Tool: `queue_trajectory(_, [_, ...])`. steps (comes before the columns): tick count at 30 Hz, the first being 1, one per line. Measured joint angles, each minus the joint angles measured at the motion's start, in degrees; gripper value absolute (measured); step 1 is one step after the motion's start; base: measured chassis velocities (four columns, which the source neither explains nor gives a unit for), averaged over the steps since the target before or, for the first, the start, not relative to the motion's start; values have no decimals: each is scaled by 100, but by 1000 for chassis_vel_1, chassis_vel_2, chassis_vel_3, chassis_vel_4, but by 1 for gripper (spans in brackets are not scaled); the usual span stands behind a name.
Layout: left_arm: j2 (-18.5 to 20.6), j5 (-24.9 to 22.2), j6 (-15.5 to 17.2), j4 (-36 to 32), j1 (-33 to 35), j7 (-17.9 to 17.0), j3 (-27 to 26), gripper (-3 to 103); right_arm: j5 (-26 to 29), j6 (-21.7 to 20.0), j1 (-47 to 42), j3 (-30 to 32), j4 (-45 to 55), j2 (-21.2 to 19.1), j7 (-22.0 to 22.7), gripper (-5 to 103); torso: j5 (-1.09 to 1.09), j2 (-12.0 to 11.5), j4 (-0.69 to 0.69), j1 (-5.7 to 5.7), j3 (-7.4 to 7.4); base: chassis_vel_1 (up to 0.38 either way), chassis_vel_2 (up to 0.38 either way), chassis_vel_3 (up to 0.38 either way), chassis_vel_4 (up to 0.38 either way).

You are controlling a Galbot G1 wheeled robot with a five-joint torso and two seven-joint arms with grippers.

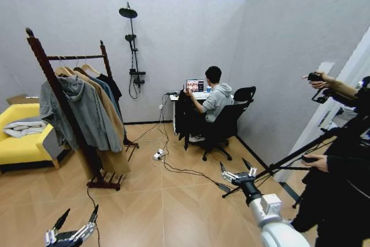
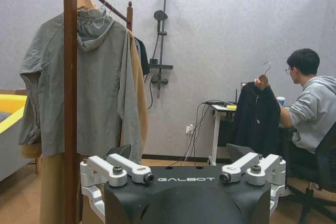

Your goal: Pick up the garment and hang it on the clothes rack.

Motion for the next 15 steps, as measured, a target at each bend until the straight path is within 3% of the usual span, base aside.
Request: queue_trajectory(15, [0,0,0,0,0,0,0,100,125,-84,46,10,-30,-6,184,100,0,0,0,0,0,0,0,0,0])
